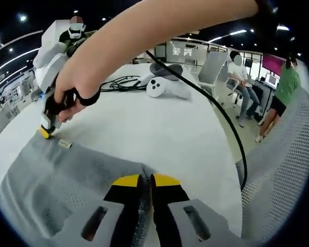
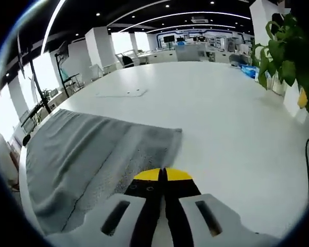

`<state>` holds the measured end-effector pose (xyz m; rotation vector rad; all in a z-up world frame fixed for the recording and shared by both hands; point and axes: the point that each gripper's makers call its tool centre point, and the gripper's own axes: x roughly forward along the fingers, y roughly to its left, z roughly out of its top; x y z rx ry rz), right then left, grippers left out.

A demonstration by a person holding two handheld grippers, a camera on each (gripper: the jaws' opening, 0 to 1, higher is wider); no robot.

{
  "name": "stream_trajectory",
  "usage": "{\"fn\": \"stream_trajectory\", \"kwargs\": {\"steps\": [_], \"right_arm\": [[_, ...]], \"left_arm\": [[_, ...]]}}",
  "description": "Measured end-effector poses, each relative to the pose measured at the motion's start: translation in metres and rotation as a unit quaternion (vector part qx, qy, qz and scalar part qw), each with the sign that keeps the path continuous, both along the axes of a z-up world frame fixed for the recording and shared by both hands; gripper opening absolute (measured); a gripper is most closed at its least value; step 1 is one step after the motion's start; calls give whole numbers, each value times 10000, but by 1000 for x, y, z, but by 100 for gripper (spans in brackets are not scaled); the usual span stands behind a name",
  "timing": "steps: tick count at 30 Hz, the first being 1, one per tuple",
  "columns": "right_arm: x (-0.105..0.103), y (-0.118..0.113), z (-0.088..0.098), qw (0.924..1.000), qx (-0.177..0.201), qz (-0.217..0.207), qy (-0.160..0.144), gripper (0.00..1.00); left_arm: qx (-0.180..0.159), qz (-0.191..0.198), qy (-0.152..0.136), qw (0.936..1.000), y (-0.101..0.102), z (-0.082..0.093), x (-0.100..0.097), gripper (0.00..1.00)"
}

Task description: Fold the towel on the table until its edges align and the towel forms a compact rectangular stack.

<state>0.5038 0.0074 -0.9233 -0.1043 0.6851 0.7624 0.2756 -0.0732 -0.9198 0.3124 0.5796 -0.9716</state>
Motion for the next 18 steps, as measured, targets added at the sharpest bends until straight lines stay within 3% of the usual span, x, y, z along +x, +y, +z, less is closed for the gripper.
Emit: {"fn": "stream_trajectory", "kwargs": {"steps": [4,6,8,14,18], "right_arm": [[1,-2,8,9999,49,-123,-39,0],[0,-3,12,9999,27,-81,-97,0],[-1,-4,16,9999,46,-47,-125,0],[-1,-10,27,9993,196,-299,-104,0],[0,-14,38,9966,576,-588,88,0]], "left_arm": [[18,0,79,10000,0,0,-1,7],[-320,268,457,9981,-1,1,-4,7],[-465,351,516,9970,1,5,-3,7],[-615,289,416,9968,-4,23,-3,7],[-744,296,410,9959,-10,33,-2,7]]}}
